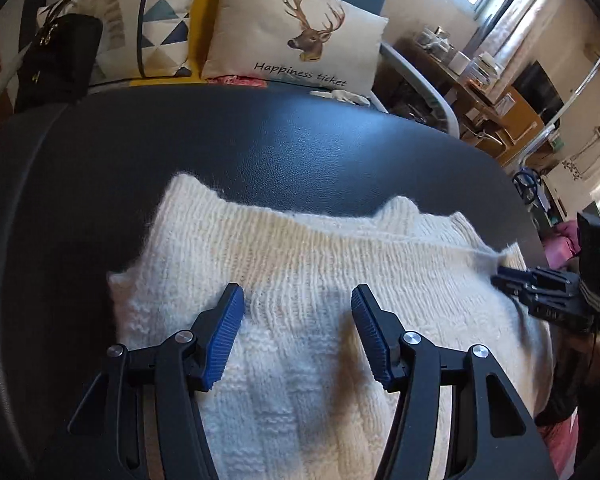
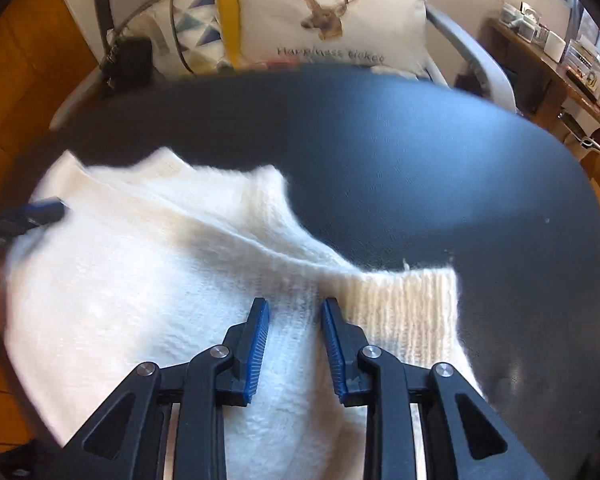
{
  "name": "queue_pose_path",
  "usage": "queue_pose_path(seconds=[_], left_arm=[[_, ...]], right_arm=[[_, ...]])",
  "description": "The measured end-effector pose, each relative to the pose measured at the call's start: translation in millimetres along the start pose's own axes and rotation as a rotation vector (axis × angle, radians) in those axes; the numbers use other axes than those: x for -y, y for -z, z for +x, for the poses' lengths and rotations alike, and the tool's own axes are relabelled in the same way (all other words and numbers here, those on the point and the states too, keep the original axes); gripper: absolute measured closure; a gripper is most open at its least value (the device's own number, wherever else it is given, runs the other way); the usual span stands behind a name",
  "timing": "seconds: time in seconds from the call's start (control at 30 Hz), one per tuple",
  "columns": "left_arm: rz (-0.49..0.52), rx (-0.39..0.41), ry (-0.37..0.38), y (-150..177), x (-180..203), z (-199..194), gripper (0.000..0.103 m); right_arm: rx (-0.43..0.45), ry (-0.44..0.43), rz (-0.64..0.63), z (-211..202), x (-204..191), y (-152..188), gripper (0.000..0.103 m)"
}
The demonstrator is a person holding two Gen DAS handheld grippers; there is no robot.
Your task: Fold clothes
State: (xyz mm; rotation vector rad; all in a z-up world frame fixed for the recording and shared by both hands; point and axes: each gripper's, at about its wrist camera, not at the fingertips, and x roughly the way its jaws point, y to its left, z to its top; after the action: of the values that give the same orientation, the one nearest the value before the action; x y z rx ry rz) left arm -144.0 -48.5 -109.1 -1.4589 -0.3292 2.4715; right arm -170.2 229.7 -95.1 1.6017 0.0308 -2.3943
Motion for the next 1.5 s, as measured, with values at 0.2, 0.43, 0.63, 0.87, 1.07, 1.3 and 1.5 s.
queue_pose_path(seconds=[0.2, 0.43, 0.63, 0.87, 1.07, 1.3, 1.5], left_arm=[[0.028, 0.072, 0.000, 17.2, -2.0, -26.1, 0.043], [0.146, 0.093, -0.064, 46.1, 13.9, -53.9, 0.043], [0.086, 0.098, -0.077, 90.5, -3.1, -82.9, 0.043], [0.032, 0.082, -0.062, 130.8, -14.7, -85.9, 0.043], [0.046, 0.143, 0.025, 128.3, 9.0, -94.1, 0.043], [0.250, 0.036, -0.140, 139.6, 68.7, -41.9, 0.043], [0.231, 0.090, -0.006, 136.1, 86.5, -64.1, 0.041]], right_arm=[[0.075, -0.208, 0.074, -41.1, -0.9, 17.9, 0.075], [0.076, -0.152, 0.081, -51.8, -14.9, 44.1, 0.075], [0.100, -0.179, -0.018, -75.8, -49.7, 80.0, 0.075], [0.089, -0.138, 0.024, -85.2, -67.3, 108.7, 0.074], [0.096, -0.149, -0.060, -95.0, -108.7, 139.6, 0.075], [0.024, -0.070, -0.081, -62.3, -125.4, 156.0, 0.074], [0.100, 0.068, 0.049, -105.3, -86.4, 168.5, 0.074]])
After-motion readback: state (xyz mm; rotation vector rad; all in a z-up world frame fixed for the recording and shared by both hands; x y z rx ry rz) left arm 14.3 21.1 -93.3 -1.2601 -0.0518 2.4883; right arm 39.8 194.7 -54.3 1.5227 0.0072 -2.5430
